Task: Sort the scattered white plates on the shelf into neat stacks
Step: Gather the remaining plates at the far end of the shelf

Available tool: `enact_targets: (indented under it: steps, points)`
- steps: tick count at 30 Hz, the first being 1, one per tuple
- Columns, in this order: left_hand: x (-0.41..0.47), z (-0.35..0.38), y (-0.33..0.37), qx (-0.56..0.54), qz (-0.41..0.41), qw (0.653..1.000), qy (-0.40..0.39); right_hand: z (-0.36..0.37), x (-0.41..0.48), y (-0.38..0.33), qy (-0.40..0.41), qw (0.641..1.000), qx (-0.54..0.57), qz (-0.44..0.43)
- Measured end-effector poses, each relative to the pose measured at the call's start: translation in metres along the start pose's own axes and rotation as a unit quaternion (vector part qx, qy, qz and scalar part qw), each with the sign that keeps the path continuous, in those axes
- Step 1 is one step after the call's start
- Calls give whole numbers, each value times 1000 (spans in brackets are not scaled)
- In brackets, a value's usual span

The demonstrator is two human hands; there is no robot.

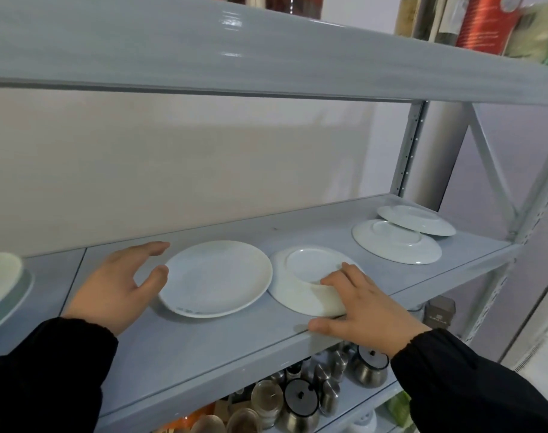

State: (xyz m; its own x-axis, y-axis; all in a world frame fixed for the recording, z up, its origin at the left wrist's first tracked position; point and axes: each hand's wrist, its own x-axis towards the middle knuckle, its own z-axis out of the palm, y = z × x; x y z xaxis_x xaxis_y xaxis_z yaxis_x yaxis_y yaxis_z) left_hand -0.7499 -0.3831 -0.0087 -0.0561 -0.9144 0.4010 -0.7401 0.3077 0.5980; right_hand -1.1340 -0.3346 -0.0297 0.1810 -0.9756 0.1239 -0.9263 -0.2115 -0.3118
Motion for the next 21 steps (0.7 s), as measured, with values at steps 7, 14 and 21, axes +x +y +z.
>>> enact_targets:
  steps: [7, 14, 21]
  points:
    - [2, 1, 0, -19, -15, 1000, -10, -1, -1, -9, 0, 1000, -6, -24]
    - [3, 3, -3, -28, -8, 1000, -5, 16, -11, -15, 74, 989, -56, -112]
    - [4, 4, -7, -23, -11, 1000, 2, 7, -12, -7, 71, 985, -91, -131]
